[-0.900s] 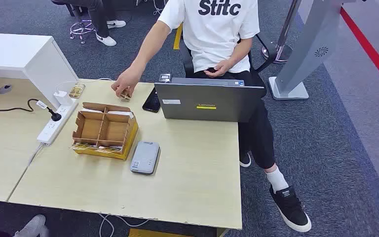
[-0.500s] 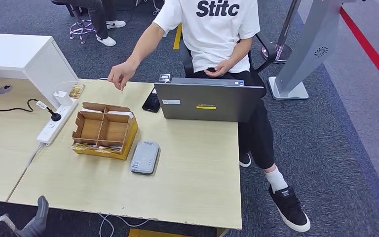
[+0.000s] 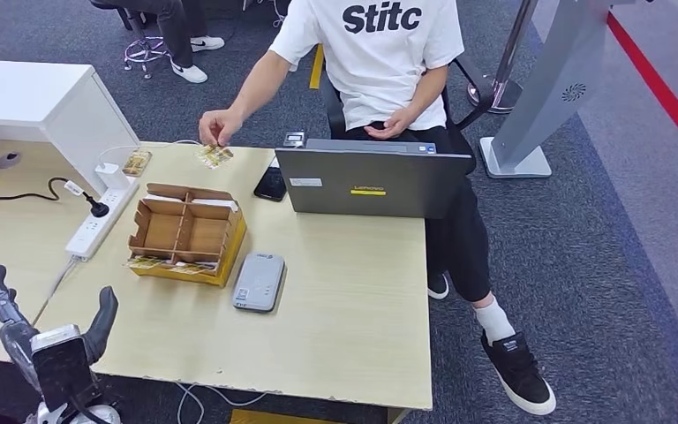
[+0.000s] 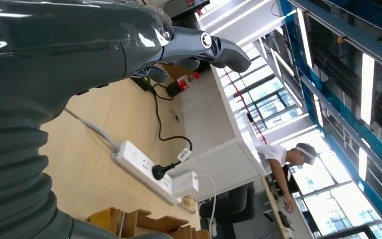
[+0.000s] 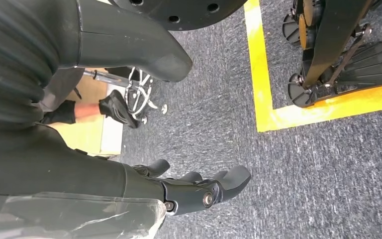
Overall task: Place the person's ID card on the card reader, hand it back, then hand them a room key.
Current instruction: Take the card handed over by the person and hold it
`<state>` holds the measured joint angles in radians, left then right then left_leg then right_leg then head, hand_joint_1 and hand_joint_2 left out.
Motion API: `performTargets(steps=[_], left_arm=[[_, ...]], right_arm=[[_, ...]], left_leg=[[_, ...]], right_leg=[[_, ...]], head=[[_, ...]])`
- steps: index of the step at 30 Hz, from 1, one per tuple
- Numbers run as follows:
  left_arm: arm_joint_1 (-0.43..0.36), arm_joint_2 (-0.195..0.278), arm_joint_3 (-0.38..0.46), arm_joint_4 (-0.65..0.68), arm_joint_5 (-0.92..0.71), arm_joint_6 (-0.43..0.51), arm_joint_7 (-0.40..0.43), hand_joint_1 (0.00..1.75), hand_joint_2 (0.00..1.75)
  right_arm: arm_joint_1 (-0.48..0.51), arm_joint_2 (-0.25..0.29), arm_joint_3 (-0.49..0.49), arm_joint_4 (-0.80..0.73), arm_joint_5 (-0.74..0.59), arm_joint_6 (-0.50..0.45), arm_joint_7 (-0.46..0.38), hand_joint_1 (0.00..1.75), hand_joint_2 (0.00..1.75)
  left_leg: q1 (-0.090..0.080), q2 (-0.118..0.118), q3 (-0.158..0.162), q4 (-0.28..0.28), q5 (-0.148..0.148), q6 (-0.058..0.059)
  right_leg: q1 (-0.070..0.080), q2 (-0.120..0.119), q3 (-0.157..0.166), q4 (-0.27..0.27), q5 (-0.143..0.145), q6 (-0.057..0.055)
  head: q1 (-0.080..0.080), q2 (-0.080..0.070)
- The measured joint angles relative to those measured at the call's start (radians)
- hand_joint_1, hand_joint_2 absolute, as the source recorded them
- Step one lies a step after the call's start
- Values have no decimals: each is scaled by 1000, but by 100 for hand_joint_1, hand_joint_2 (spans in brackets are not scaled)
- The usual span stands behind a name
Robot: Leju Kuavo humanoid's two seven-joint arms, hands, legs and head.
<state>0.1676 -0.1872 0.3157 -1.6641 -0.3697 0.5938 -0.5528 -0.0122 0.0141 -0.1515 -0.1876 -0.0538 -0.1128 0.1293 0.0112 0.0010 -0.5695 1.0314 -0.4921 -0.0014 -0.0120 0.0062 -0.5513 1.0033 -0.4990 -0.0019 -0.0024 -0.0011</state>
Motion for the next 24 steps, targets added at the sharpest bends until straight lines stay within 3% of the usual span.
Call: performTargets(steps=[12, 21, 22, 24], left_arm=[[-208, 103, -132, 132, -303, -62, 177, 0, 175], [-348, 212, -206, 298, -501, -97, 299, 0, 175], [-362, 225, -213, 316, -523, -100, 313, 5, 175], [-392, 251, -226, 352, -568, -108, 340, 92, 175]], right_arm=[[-9, 1, 4, 4, 25, 15, 21, 0, 175], [-17, 14, 9, 4, 50, 26, 31, 0, 175], [-17, 17, 10, 4, 53, 27, 34, 0, 175], [-18, 21, 13, 4, 60, 27, 41, 0, 175]], left_leg=[[0, 0, 0, 0, 1, 1], [0, 0, 0, 0, 2, 0], [0, 0, 0, 0, 2, 0], [0, 0, 0, 0, 2, 0]], right_leg=[[0, 0, 0, 0, 1, 0], [0, 0, 0, 0, 1, 0], [0, 0, 0, 0, 1, -1], [0, 0, 0, 0, 1, -1]], head=[[0, 0], [0, 0], [0, 0], [0, 0]])
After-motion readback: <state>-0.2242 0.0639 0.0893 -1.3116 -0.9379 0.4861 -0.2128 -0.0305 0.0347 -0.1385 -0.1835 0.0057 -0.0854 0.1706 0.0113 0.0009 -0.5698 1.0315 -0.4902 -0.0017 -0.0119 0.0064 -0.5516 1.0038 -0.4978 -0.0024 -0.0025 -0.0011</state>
